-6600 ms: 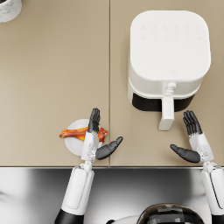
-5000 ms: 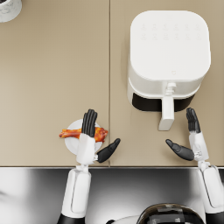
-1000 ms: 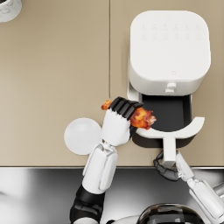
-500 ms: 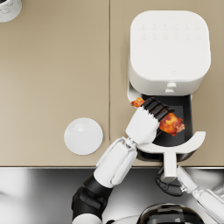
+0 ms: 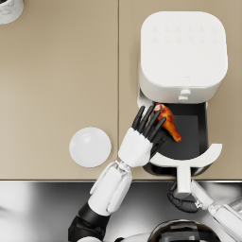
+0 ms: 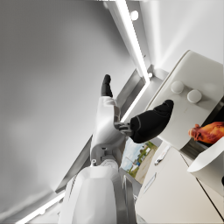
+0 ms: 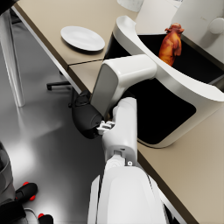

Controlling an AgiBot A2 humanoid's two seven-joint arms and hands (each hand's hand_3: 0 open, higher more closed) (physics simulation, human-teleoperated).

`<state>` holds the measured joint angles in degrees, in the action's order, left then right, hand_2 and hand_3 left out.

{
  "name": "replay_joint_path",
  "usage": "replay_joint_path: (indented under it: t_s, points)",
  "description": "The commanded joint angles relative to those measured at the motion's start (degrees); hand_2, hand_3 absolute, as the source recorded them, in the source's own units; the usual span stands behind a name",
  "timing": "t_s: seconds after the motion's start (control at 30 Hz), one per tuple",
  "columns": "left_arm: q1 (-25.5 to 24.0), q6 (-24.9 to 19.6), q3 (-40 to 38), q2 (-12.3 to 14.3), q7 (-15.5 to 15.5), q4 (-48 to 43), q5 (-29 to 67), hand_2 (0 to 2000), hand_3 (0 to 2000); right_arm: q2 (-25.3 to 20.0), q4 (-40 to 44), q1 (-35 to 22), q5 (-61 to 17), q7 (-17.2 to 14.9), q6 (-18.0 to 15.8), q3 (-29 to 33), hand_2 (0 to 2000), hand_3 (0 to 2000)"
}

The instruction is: Pick up the drumstick and place it into the air fryer

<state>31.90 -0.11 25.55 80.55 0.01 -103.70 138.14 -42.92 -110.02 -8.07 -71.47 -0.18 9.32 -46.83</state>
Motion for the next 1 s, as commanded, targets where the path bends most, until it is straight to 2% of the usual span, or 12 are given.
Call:
replay_joint_path:
  t_s: [0.03, 0.07, 0.1, 0.2, 0.3, 0.5, 0.6, 0.63, 0.77, 1.0]
  points:
    - [-5.9, 0.0, -7.8, -5.2, 0.0, -9.0, 0.0, 0, 0, 0.0, 0.0, 0.0, 0.0, 0.0, 0.0, 0.0, 2000, 2000]
    - [-7.5, 0.0, -9.9, -6.2, 0.0, -10.6, 0.0, 0, 0, 0.0, 0.0, 0.0, 0.0, 0.0, 0.0, 0.0, 2000, 2000]
    - [-8.8, 0.0, -11.4, -7.1, 0.0, -11.4, 0.0, 0, 0, -12.2, -6.5, -1.5, 0.0, 0.0, 0.0, -3.2, 2000, 2000]
    - [-12.2, 0.1, -16.0, -8.5, 0.0, -12.4, 0.0, 0, 0, -13.9, -3.5, -5.9, 0.0, 0.0, -1.8, -1.8, 2000, 2000]
    - [-14.9, 0.1, -19.7, -9.0, 0.0, -13.7, 0.0, 0, 0, -15.3, -0.2, -8.9, 0.0, -0.1, -6.0, -0.7, 2000, 2000]
    - [-17.0, 0.1, -23.9, -9.0, 0.0, -13.6, 0.0, 0, 0, -19.1, 8.1, -15.6, -0.1, -0.1, -14.0, 1.6, 2000, 2000]
    - [-17.2, 0.1, -23.3, -8.9, 0.0, -13.4, 0.0, 0, 0, -20.3, 11.5, -18.4, -0.1, -0.1, -17.1, 1.4, 2000, 2000]
    - [-17.4, 0.1, -25.2, -8.9, 0.0, -13.4, 0.0, 0, 0, -21.3, 13.6, -19.6, -0.1, -0.1, -17.8, 1.2, 2000, 2000]
    - [-17.9, 0.1, -25.0, -8.8, 0.0, -13.1, 0.0, 0, 0, -23.9, 19.6, -24.2, -0.2, 0.0, -19.8, 0.2, 2000, 2000]
    - [-17.1, 0.1, -26.4, -8.5, 0.0, -10.8, 0.0, 0, 0, -27.1, 29.1, -31.8, -0.2, 0.3, -21.1, -1.9, 2000, 2000]
